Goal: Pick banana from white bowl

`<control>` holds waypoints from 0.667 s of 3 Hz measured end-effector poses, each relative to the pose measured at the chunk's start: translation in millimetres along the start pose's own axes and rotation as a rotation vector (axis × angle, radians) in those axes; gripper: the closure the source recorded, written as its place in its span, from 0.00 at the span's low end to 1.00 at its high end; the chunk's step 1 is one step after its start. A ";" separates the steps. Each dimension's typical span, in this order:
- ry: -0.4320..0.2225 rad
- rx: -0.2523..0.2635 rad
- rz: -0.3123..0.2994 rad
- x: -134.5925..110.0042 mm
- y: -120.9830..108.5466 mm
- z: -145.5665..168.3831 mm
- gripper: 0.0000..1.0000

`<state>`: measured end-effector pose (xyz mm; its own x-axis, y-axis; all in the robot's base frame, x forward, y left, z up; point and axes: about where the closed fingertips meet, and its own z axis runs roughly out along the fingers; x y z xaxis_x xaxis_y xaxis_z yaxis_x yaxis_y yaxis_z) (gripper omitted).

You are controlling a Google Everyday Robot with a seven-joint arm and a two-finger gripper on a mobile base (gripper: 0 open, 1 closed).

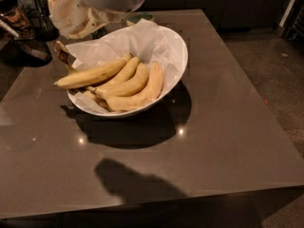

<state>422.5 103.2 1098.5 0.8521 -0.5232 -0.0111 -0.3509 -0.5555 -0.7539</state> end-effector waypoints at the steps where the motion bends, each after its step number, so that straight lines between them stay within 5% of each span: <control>1: 0.000 0.000 0.000 -0.2 -0.2 -0.2 0.57; 2: -0.022 -0.022 0.003 7.4 -10.0 -5.7 0.33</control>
Offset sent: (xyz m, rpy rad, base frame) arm 0.0566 -0.0156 0.0048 -0.0370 0.1655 0.0367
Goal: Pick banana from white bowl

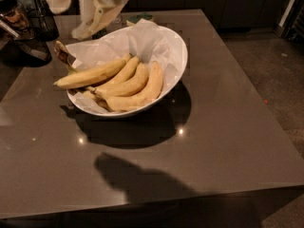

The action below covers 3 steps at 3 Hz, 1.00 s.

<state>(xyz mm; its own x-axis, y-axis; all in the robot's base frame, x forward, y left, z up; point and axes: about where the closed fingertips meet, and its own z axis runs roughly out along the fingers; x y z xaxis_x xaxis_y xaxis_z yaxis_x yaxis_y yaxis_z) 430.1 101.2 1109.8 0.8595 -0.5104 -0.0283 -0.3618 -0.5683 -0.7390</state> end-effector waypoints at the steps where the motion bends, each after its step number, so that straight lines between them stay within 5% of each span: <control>1: -0.053 -0.078 0.034 29.1 -6.6 7.0 0.10; 2: -0.118 -0.167 0.086 56.2 3.7 22.0 0.00; 3: -0.167 -0.193 0.148 71.4 17.1 34.7 0.00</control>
Offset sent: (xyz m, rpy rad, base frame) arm 0.0927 -0.0314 -0.0479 -0.1187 0.3776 0.0520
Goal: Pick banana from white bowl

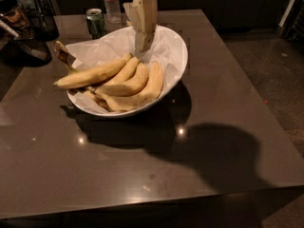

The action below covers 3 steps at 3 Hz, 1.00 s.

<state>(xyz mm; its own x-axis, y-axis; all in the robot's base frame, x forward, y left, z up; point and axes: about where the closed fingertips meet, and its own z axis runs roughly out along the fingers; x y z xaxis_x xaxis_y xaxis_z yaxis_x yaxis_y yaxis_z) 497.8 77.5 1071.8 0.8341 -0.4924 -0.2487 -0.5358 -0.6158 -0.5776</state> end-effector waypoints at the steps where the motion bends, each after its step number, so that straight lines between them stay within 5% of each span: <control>1: -0.030 0.028 0.067 17.2 9.6 11.1 0.00; 3: -0.043 0.069 0.094 45.9 -14.1 38.2 0.00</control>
Offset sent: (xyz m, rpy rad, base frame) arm 0.0489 -0.0038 -0.0358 0.1206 0.0564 -0.0950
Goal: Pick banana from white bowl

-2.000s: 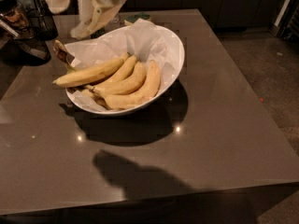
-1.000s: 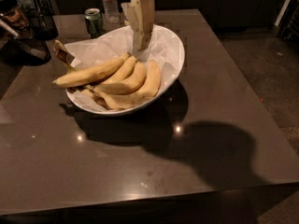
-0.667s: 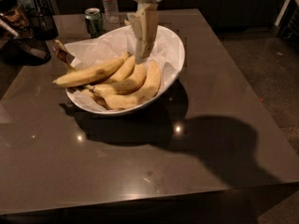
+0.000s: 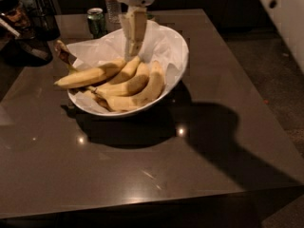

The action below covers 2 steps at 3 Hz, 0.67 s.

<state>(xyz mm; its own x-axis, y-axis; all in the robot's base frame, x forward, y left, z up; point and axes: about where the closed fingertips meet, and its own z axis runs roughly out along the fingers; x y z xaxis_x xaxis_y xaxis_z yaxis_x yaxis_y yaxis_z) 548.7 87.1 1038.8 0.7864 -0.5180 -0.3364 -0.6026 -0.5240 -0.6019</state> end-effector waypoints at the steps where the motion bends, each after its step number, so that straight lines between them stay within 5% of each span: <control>1: -0.013 -0.034 0.008 12.0 -15.4 29.5 0.00; 2: -0.035 -0.101 0.035 22.0 -17.7 66.8 0.00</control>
Offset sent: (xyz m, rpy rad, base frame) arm 0.0553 0.0645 -0.0782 -0.1023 0.1777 0.0466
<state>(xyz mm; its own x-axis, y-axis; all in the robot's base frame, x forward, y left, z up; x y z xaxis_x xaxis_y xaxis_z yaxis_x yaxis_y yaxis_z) 585.7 130.1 993.7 0.7680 -0.5138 -0.3823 -0.6388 -0.5728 -0.5136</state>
